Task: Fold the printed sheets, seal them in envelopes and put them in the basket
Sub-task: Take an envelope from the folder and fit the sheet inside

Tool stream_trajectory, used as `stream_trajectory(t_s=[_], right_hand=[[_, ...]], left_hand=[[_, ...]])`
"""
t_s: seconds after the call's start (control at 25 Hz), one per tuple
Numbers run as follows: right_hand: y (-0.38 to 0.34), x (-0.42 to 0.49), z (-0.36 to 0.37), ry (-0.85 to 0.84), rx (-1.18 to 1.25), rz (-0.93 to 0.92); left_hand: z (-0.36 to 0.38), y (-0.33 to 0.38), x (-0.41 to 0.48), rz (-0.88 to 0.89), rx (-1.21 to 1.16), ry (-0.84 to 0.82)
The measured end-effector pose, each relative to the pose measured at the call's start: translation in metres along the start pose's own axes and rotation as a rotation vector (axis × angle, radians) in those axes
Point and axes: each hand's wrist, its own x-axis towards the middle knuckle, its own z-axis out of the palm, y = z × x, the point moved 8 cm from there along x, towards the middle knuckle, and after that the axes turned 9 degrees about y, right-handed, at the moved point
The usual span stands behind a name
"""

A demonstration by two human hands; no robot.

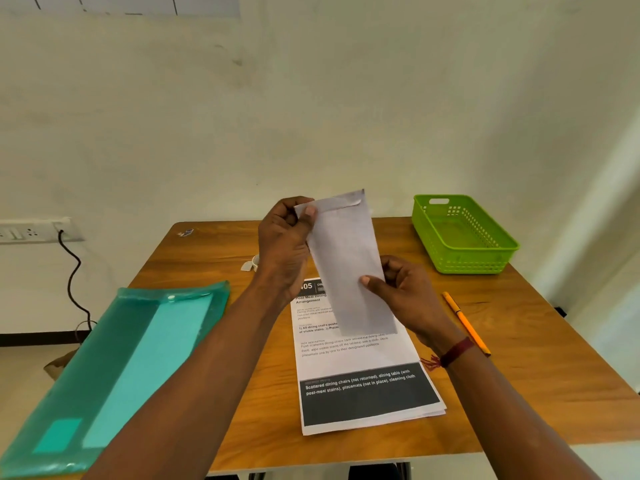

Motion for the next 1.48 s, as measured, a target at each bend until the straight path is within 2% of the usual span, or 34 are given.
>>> stream_trajectory(t_s=[0.12,0.24,0.36,0.44,0.56,0.68,0.8,0.88,0.96,1.08,1.16,1.28,1.36,1.48], right_hand=[[-0.004,0.008,-0.017,0.122,-0.250,-0.203],[-0.009,0.003,-0.021,0.181,-0.413,-0.407],[0.004,-0.011,-0.007,0.165,-0.512,-0.567],[0.018,-0.021,0.007,0.167,-0.640,-0.649],[0.038,-0.035,0.032,0.127,-0.845,-0.722],[0.059,-0.045,0.056,0.012,-0.986,-0.699],[0.081,-0.051,0.071,-0.145,-1.080,-0.610],[0.091,-0.050,0.073,-0.208,-1.081,-0.514],[0.096,-0.049,0.070,-0.250,-1.077,-0.430],[0.094,-0.045,0.070,-0.242,-1.087,-0.384],[0.087,-0.041,0.077,-0.209,-1.089,-0.371],[0.094,-0.040,0.094,-0.301,-1.109,-0.266],[0.103,-0.042,0.097,-0.361,-1.177,-0.233],[0.112,-0.040,0.083,-0.380,-1.229,-0.180]], left_hand=[[-0.014,-0.011,0.005,-0.100,0.094,-0.150],[-0.044,-0.018,0.011,-0.099,0.389,-0.180],[-0.077,-0.038,0.007,-0.295,0.591,-0.125],[-0.096,-0.052,-0.005,-0.452,0.584,-0.034],[-0.116,-0.070,-0.014,-0.526,0.596,0.124],[-0.138,-0.088,-0.010,-0.485,0.696,0.235],[-0.160,-0.107,-0.009,-0.403,0.883,0.231],[-0.166,-0.110,-0.012,-0.286,1.002,0.224],[-0.160,-0.103,-0.014,-0.133,1.181,0.170],[-0.137,-0.085,-0.021,0.204,1.634,0.077],[-0.114,-0.097,-0.037,0.304,1.746,-0.078],[-0.098,-0.143,-0.065,0.231,1.802,-0.421],[-0.107,-0.157,-0.069,0.160,1.834,-0.469],[-0.115,-0.157,-0.068,0.146,1.865,-0.471]])
